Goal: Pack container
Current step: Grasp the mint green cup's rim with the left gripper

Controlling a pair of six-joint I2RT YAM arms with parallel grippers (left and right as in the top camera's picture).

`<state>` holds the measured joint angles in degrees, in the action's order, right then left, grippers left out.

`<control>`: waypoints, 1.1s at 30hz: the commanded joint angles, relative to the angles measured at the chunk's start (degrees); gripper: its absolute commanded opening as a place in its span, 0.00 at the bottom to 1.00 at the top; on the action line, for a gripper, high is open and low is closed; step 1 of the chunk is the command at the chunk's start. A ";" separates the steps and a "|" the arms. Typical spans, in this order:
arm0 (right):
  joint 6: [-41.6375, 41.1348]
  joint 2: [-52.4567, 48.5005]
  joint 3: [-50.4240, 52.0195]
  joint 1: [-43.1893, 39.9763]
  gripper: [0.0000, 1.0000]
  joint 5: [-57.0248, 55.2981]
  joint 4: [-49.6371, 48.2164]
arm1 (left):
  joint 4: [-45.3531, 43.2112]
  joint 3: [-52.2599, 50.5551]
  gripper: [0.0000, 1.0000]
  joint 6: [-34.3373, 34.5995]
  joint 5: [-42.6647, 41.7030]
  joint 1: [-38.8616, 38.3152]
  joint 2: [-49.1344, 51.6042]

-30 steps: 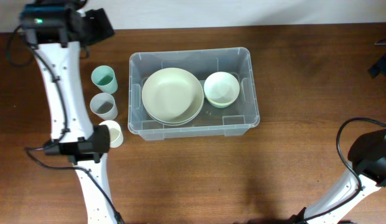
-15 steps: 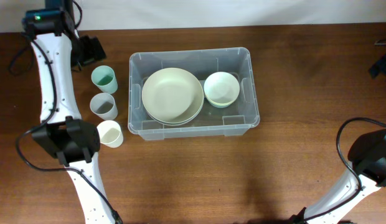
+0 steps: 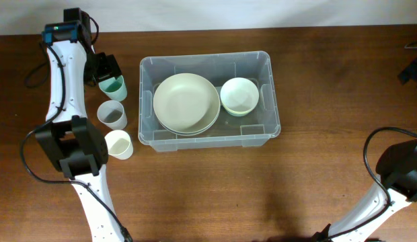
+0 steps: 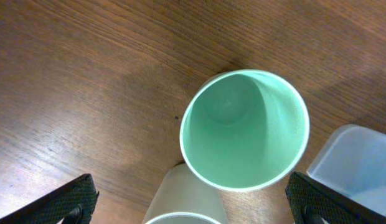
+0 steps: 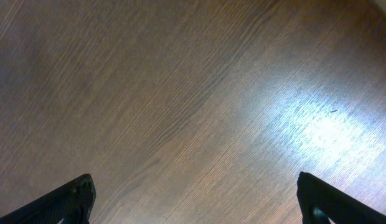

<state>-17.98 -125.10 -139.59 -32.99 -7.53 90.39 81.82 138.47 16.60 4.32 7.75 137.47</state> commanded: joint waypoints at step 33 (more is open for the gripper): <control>-0.26 -0.76 0.20 -0.42 0.99 -0.68 0.00 | -10.51 -7.21 0.85 -9.05 -1.60 3.61 3.02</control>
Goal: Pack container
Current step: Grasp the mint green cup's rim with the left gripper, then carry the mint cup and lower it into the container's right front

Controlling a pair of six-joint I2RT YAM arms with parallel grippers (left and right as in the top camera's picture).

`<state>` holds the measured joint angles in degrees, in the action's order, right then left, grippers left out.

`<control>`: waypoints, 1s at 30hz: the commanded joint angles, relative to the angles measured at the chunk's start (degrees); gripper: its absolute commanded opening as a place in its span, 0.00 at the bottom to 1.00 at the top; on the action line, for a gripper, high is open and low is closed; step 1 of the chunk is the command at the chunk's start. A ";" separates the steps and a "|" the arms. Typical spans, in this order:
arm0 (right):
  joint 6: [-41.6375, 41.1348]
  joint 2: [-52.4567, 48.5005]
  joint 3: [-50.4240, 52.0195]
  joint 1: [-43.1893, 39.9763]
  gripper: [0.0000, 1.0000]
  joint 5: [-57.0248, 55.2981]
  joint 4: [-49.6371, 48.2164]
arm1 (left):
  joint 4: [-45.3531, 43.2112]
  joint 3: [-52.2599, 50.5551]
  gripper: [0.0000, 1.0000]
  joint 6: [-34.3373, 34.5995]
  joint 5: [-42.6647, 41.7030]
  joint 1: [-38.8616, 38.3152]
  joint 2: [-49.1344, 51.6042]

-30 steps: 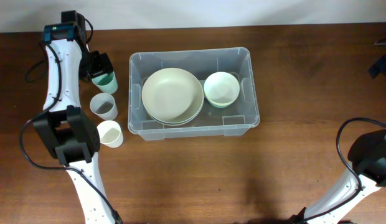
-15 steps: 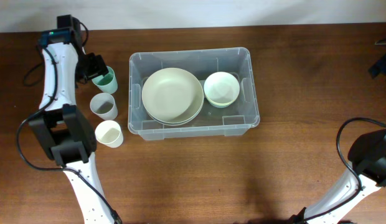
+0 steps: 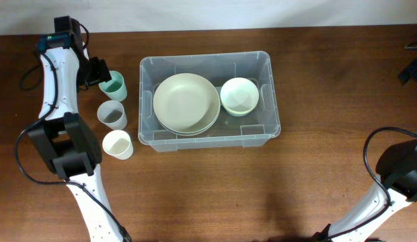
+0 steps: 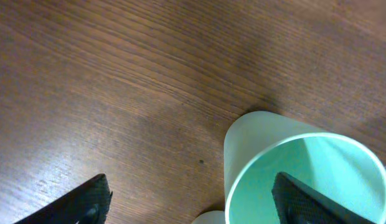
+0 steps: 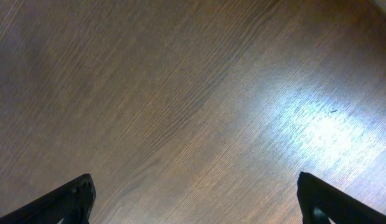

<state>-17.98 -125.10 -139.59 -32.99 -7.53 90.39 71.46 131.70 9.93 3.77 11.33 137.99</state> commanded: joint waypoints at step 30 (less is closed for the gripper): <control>-0.26 -0.76 0.20 -0.42 0.99 -0.68 0.00 | -1.07 6.29 0.01 -4.83 -1.73 0.13 4.39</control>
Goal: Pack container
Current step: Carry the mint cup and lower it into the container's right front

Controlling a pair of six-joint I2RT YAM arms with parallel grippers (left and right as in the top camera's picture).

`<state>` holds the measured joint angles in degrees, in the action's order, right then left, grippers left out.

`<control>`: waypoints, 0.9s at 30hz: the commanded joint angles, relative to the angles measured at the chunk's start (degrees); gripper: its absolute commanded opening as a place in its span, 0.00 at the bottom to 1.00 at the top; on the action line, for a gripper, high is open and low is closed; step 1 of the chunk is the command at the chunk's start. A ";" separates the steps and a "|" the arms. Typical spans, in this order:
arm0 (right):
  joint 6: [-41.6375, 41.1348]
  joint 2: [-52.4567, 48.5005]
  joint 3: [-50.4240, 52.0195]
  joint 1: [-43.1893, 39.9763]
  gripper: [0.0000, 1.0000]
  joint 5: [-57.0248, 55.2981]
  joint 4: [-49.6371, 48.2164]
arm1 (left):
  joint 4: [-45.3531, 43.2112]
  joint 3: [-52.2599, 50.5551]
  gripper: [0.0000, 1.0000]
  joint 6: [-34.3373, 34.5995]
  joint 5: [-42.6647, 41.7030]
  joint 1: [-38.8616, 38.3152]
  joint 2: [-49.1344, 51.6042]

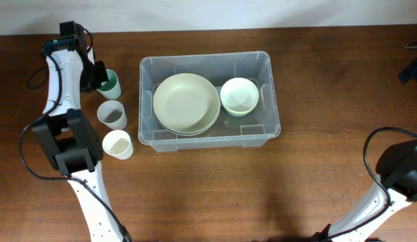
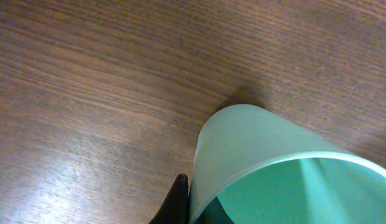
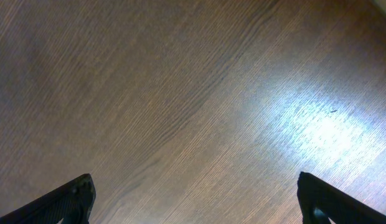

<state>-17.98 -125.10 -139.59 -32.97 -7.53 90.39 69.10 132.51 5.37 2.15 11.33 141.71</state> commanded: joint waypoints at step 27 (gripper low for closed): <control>-0.26 -0.76 0.20 -0.44 0.99 -0.68 0.00 | 27.58 47.08 0.01 -0.33 -14.86 -24.17 -0.39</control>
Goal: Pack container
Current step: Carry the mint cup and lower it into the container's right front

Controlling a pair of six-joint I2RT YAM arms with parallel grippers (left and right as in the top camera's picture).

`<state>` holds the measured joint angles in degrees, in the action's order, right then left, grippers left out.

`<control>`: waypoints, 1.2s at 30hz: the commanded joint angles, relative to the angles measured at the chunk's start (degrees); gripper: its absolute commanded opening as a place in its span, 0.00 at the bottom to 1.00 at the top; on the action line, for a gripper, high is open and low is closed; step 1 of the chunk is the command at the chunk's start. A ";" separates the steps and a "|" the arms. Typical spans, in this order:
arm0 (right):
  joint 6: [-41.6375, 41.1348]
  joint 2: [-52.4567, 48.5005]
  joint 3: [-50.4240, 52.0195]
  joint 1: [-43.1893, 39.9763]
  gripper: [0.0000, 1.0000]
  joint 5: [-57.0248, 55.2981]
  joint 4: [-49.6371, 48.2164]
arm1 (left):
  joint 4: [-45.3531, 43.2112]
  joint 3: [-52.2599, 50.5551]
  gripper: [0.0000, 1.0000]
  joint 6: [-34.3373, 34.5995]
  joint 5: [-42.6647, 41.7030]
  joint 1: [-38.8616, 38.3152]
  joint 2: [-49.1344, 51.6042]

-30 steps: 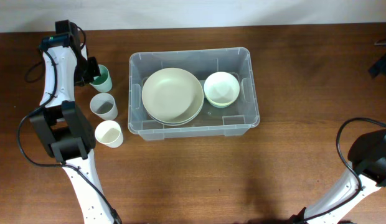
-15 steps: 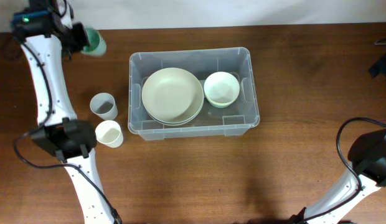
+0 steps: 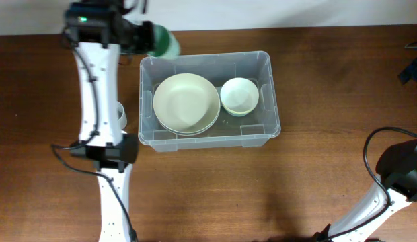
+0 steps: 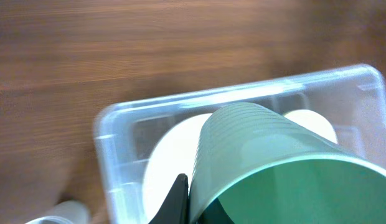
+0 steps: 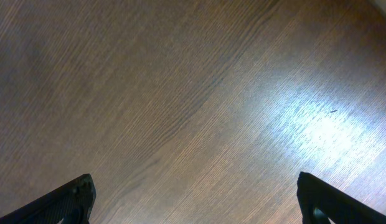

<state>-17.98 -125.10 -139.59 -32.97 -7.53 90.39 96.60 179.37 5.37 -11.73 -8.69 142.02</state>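
My left gripper (image 3: 142,37) is shut on the rim of a mint-green cup (image 3: 163,42), held in the air over the back left corner of the clear plastic container (image 3: 270,74). In the left wrist view the green cup (image 4: 274,155) fills the lower right, with one dark finger (image 4: 179,198) on its outside wall. Inside the container lie a cream plate (image 3: 186,102) and a pale bowl (image 3: 239,95). My right gripper (image 5: 196,208) is open over bare wood at the far right edge.
A grey cup (image 3: 120,114) stands left of the container, mostly hidden behind my left arm; its rim shows in the left wrist view (image 4: 59,211). A white cup is hidden under the arm. The table's back edge runs just behind the container.
My left gripper, shut on the green cup on the table left of the container, has lifted it and moved right. It now hangs over the container's back left corner.
My left gripper stood open above the green cup, the rearmost of three cups left of the container. Then it was lower beside the cup, then shut on its rim. Now the cup is off the table, over the container. The right arm stayed still.
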 commanded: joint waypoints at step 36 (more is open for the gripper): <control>-0.26 -0.76 0.20 -0.44 0.99 -0.68 0.00 | -3.87 -30.86 0.01 -0.31 -0.94 -24.81 0.55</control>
<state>-17.98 -125.10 -139.59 -32.99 -7.53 90.39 93.45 150.12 5.37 -12.03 -33.58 142.10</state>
